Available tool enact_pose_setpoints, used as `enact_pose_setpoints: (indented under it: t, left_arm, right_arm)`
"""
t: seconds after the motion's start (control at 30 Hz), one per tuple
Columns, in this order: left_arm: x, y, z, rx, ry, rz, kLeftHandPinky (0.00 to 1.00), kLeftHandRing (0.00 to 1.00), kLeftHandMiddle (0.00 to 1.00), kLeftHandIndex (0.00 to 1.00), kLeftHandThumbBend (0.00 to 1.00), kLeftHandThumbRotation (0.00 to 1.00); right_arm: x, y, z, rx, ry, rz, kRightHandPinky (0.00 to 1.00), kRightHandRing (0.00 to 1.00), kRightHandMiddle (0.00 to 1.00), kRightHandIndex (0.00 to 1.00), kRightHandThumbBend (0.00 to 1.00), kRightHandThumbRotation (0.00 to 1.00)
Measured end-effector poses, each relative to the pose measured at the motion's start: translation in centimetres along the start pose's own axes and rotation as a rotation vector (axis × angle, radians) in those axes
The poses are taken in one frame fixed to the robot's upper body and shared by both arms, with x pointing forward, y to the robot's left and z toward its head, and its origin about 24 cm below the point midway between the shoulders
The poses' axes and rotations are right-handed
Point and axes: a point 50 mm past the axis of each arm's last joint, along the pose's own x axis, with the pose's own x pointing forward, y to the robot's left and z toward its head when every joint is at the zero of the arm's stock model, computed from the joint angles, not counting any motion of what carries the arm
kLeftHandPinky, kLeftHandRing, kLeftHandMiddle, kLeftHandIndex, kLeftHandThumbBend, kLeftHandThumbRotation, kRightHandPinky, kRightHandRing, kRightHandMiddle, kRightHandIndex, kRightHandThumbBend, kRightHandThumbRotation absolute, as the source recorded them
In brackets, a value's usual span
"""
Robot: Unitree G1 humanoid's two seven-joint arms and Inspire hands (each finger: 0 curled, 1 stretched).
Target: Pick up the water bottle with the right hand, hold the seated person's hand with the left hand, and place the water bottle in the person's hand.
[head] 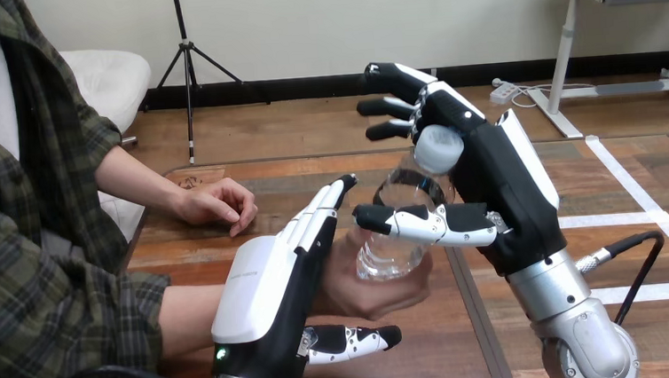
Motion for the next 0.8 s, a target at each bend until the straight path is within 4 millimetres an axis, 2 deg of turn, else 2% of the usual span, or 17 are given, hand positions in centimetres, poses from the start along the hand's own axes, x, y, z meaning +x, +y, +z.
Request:
enact_pose_setpoints:
  t: [0.8]
  left_arm:
    - [-0.24,0.02,0.12,-0.046,-0.004,0.011,0.75,0.88,0.94,0.96,0.86,0.08]
  right_arm:
    - [0.06,-0.02,0.19,-0.001,-0.009,-0.001,0.76,0.84,0.88,0.84,0.78,0.0]
